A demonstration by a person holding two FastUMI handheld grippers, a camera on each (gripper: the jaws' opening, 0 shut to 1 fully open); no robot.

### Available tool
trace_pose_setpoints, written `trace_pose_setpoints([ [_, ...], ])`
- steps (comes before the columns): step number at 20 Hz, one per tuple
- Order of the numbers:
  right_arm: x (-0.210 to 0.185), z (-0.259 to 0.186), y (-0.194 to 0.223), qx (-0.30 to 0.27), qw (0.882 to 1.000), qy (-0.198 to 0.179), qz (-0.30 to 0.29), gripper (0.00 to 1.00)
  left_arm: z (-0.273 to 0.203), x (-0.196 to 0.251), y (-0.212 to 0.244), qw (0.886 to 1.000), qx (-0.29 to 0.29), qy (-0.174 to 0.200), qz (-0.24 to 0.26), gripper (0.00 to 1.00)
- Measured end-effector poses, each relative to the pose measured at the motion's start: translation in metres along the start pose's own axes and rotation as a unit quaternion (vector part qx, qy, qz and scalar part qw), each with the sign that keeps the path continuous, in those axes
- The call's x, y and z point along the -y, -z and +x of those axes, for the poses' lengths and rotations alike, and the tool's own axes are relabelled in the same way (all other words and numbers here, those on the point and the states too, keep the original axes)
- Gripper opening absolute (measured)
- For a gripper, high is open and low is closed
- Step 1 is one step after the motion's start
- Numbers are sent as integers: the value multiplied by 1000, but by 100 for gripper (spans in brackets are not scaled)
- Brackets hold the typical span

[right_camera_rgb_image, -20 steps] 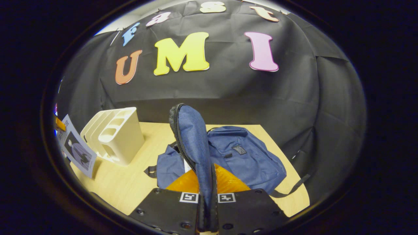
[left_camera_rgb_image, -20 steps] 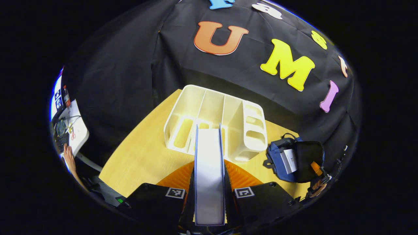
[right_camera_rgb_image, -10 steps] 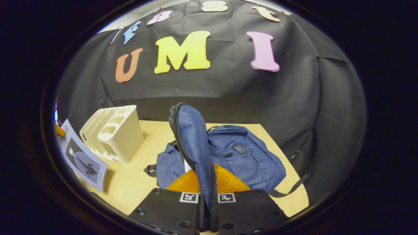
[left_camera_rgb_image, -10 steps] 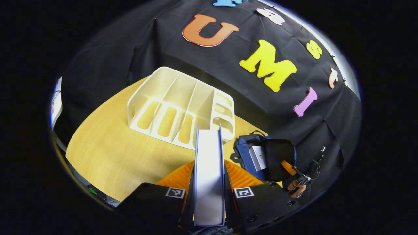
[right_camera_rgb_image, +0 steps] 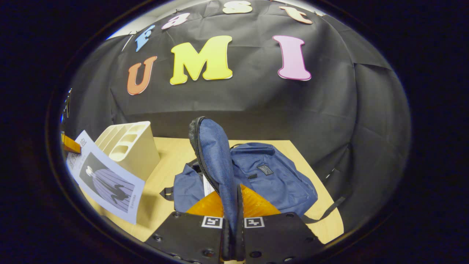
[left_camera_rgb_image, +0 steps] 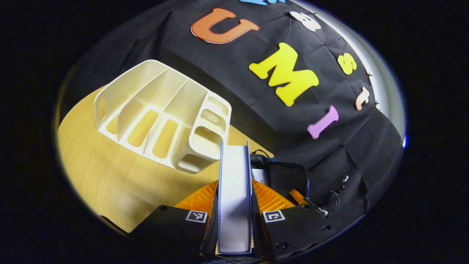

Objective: Open the schoolbag, grab two books from the bookshelf and put them into the schoolbag.

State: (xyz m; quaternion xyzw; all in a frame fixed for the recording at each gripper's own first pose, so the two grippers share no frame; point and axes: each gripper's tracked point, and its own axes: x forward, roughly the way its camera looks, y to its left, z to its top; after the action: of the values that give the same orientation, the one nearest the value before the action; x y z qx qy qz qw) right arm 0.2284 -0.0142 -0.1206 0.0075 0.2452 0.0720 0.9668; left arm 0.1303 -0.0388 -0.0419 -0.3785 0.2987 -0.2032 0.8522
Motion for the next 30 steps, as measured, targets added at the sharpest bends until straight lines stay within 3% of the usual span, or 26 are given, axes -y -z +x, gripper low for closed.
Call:
trace_pose_setpoints([
  [6, 19, -4, -18, 9, 1000, -9, 10, 7, 52, 49, 7, 999, 4, 51, -19, 41],
  [19, 42, -13, -49, 40, 999, -17, 4, 7, 180, 102, 47, 997, -39, 59, -39, 41],
  [23, 42, -12, -48, 40, 999, -22, 2, 10, 208, 98, 51, 998, -36, 39, -43, 41],
  [25, 39, -13, -48, 42, 999, -24, -1, 7, 215, 84, 50, 1000, -16, 4, -12, 41],
  [28, 32, -12, -48, 46, 999, -28, -11, 10, 213, 81, 49, 999, 21, -14, 35, 41],
  [30, 26, -12, -50, 49, 998, -32, -16, 6, 212, 81, 57, 997, 44, -21, 56, 41],
])
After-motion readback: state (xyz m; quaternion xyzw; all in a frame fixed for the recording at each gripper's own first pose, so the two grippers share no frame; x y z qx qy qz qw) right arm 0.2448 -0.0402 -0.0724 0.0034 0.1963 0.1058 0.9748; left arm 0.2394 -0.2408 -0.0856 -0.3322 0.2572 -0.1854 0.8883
